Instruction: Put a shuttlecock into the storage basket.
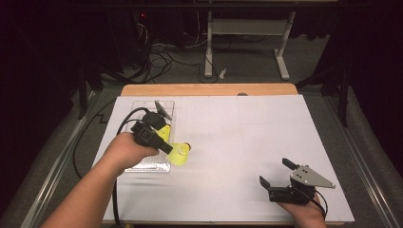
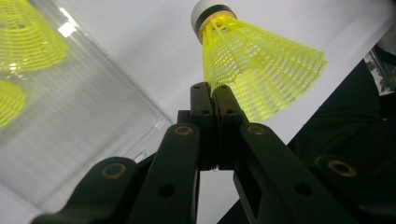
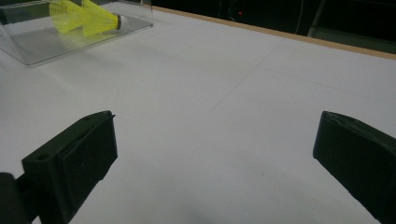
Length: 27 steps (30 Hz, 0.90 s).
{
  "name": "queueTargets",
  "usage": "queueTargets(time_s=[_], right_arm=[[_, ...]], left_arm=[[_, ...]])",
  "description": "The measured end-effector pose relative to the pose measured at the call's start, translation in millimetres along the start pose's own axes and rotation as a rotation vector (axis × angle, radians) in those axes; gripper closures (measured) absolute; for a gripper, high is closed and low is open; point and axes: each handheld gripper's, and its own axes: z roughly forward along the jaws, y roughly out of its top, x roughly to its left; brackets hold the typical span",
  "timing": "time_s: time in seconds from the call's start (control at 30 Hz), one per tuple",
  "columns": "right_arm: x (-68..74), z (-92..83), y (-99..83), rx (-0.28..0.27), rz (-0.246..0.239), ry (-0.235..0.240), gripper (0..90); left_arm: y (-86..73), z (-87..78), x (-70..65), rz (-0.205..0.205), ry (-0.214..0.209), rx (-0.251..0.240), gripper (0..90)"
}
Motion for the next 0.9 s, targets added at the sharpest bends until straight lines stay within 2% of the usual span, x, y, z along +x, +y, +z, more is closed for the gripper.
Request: queueTargets(time_s=[0.27,0.5,0.73,0.9], right_arm=[[-0.9,0.5,-0.1,0.0,-0.003,0.001,0.4],[-0.3,0.1,-0.1,-0.003,-0.002,0.003,0.4],[0.4,0.2,0.1,-0.007,-0.01,0.009,0.4],[0.1,0.6,-0.1,-0.005,-0.012,0.009,0.4]], left_arm=[[-9.2,-9.0,11.7,-0.032,0.021,-0.009,89.4],[-18.0,-11.6,23.9,-0.062,0.024,-0.016,89.4],[-28.3,-16.5,39.5,-0.114,0.025,-0.046,89.4],[-33.6,-17.3,46.2,-0.128,0.027,-0.044,89.4]])
